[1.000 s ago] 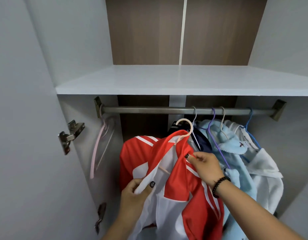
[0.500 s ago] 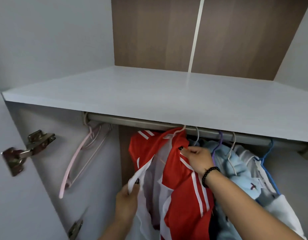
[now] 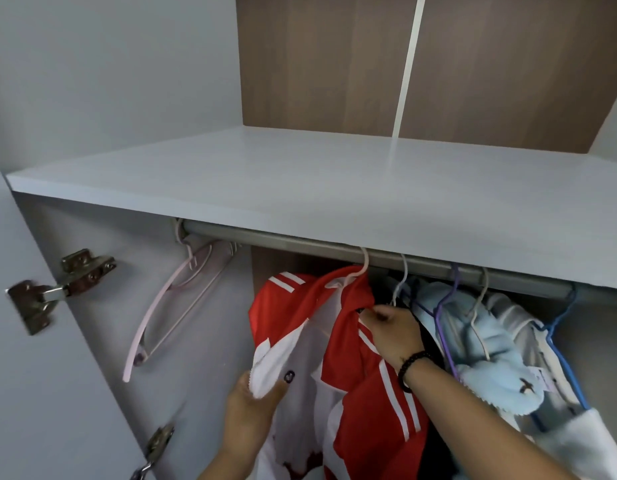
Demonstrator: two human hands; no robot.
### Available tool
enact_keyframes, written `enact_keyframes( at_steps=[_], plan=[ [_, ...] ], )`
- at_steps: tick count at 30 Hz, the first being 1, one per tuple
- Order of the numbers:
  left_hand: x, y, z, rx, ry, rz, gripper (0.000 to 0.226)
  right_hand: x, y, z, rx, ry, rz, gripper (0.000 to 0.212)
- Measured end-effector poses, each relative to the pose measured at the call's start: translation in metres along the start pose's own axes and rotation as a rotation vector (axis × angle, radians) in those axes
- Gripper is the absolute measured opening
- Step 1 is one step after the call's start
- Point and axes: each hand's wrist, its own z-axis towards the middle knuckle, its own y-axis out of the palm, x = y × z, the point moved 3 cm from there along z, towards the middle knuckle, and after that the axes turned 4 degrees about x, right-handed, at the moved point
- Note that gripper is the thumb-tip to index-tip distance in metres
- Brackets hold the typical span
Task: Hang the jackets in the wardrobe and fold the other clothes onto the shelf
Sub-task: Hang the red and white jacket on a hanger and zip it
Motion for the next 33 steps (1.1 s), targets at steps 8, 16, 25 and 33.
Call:
enact_keyframes(
  at_steps=[8, 16, 25, 33],
  plan=[
    [-0.015, -0.021, -0.021, -0.168, -0.062, 0.338, 0.021, -0.009, 0.004, -0.042, 0.280, -0.594, -0.530, 0.053],
    [-0.017, -0.065, -0.035, -0.170, 0.010, 0.565, 0.032, 0.024, 0.072, -0.082, -0.338, -1.057, -1.408, 0.054],
    [-0.019, -0.132, -0.042, -0.211, 0.156, 0.666, 0.013, 0.017, 0.098, -0.068, -0.507, -0.587, -2.176, 0.038],
    [-0.022, -0.172, -0.064, -0.185, 0.298, 0.450, 0.028, -0.022, 0.101, -0.138, -0.363, -0.667, -1.958, 0.016]
  ],
)
